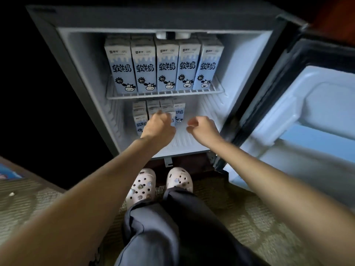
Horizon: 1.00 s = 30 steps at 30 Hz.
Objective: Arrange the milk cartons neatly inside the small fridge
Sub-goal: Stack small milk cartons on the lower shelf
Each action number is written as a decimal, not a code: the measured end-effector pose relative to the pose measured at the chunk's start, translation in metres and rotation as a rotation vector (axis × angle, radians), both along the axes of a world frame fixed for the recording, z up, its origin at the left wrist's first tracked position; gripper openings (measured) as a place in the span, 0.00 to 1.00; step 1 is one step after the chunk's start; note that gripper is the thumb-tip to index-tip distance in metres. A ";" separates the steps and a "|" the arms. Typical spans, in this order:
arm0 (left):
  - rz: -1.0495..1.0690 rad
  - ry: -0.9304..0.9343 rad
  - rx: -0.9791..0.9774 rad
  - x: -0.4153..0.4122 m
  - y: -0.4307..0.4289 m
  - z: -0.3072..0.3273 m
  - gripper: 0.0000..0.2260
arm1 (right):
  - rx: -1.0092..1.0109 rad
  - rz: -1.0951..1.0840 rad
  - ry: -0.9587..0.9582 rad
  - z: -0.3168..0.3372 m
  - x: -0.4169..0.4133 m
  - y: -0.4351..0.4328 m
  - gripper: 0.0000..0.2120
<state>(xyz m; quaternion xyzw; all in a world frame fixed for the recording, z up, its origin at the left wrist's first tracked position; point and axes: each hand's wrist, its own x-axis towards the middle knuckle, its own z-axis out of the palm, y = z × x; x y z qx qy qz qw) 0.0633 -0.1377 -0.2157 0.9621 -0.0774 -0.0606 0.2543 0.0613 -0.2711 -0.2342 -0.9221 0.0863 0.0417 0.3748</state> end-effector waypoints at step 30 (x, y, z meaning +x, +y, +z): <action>-0.793 0.139 0.238 -0.435 -0.267 0.005 0.12 | -0.139 -0.545 0.178 -0.019 -0.518 -0.205 0.11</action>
